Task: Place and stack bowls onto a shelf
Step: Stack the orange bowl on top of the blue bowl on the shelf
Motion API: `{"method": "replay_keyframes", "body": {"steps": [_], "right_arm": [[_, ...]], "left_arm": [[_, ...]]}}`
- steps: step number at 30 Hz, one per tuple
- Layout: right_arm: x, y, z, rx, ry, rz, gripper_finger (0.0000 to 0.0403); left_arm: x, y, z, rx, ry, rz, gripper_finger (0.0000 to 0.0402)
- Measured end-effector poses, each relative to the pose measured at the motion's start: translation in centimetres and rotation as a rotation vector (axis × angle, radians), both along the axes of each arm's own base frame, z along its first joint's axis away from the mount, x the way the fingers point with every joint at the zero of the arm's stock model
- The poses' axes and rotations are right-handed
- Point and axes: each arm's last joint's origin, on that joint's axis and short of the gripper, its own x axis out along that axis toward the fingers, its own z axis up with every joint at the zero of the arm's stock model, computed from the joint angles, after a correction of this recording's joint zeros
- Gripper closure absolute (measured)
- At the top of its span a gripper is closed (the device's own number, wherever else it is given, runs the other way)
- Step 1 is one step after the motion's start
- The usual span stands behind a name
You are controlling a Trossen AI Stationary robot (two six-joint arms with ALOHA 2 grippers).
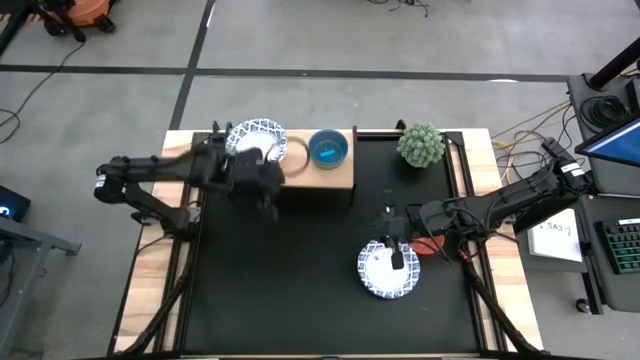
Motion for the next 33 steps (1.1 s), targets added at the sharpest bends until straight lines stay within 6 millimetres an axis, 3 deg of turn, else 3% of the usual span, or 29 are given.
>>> {"method": "replay_keyframes", "body": {"steps": [8, 14, 21, 28, 33], "right_arm": [[0.0, 0.0, -0.8, 0.150, 0.080, -0.053, 0.0337], [0.6, 0.2, -2.2, 0.468, 0.182, -0.159, 0.0337], [-0.8, -0.1, -3.9, 0.863, 0.564, -0.456, 0.0337], [-2.8, -1.1, -3.2, 0.887, 0.729, -0.930, 0.0337], [-2.7, -1.1, -3.7, 0.849, 0.770, -1.083, 0.0337]], "left_arm": [[0.3, -8.4, -3.1, -0.029, -0.167, -0.312, 0.0364], [-0.4, -12.1, -6.2, -0.051, -0.189, -0.430, 0.0364], [-1.0, -12.8, -8.9, -0.067, -0.159, -0.426, 0.0364], [-0.9, -12.3, -9.2, 0.035, -0.166, -0.380, 0.0365], [-0.9, -12.0, -9.1, 0.115, -0.185, -0.329, 0.0365]]}}
